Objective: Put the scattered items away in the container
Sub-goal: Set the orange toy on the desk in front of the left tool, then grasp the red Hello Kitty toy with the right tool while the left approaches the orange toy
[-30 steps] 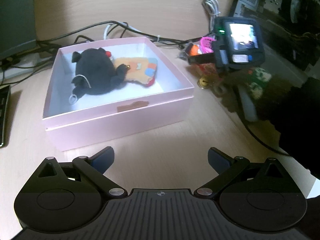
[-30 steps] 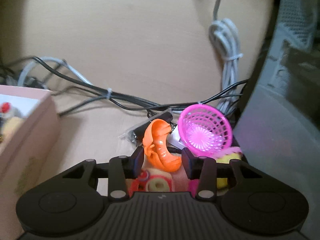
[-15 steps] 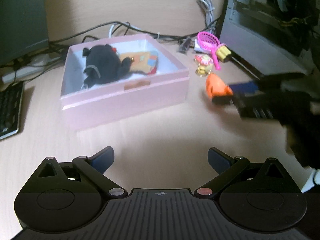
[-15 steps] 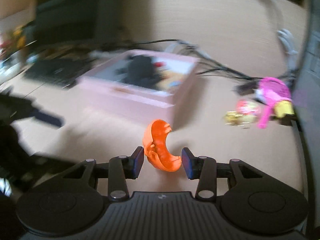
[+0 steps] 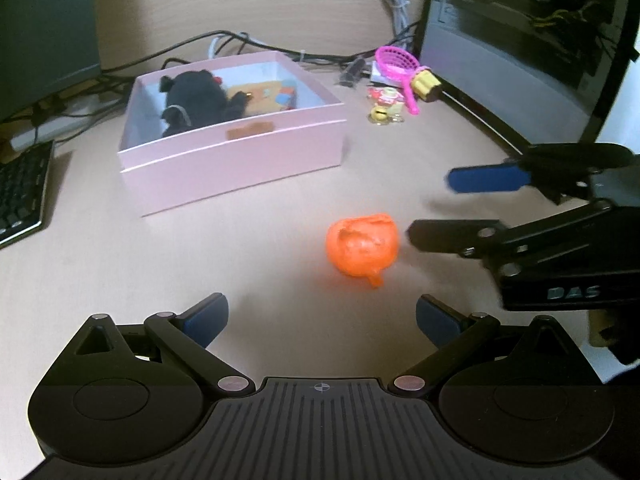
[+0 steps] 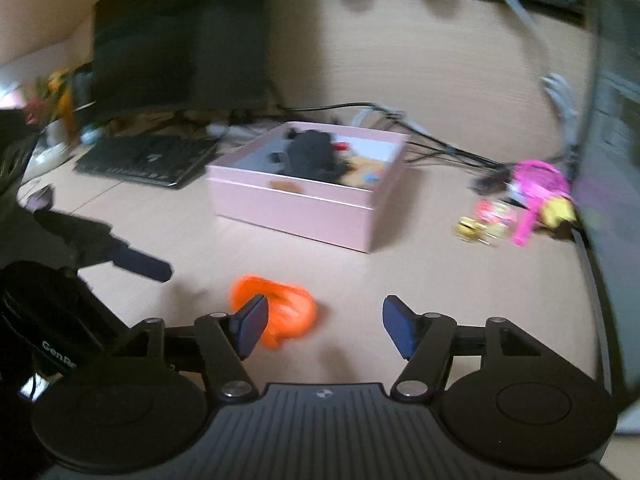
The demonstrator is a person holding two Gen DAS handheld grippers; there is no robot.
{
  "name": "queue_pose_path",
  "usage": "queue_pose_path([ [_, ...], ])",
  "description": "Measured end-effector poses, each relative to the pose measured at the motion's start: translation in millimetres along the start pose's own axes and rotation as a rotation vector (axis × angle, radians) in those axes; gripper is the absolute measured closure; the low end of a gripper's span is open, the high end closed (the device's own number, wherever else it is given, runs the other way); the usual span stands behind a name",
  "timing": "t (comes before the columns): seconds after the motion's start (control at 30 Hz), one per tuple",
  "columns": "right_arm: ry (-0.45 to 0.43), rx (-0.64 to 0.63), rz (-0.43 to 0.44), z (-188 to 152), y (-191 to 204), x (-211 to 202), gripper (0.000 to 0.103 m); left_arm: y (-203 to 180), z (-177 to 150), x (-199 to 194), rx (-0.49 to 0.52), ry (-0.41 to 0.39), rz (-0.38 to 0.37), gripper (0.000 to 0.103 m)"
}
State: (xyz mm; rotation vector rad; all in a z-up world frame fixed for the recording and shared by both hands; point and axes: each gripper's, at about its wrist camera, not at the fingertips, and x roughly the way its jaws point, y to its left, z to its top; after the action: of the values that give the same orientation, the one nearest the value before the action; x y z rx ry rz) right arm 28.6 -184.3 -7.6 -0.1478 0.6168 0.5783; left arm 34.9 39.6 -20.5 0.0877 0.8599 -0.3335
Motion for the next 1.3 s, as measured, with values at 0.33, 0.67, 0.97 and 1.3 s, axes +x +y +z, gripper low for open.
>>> queue_pose_path([
  [0.33, -0.013, 0.202, -0.229, -0.6, -37.0, 9.7, 0.031, -11.1, -4.2, -6.5, 0.063, 0.013, 0.016, 0.001],
  [0.67, 0.023, 0.178, -0.356, 43.3, -29.2, -1.5, 0.024, 14.5, 26.1, -5.0, -0.027, -0.018, -0.075, 0.0],
  [0.97, 0.008, 0.135, -0.384, 61.8, -46.3, 15.5, 0.024, 22.9, 21.3, 1.8, -0.122, -0.062, -0.09, 0.0],
  [1.3, -0.051, 0.089, -0.343, 83.6, -73.6, 77.6, 0.025, 16.2, 31.8, -3.4, -0.221, -0.12, 0.105, 0.0],
])
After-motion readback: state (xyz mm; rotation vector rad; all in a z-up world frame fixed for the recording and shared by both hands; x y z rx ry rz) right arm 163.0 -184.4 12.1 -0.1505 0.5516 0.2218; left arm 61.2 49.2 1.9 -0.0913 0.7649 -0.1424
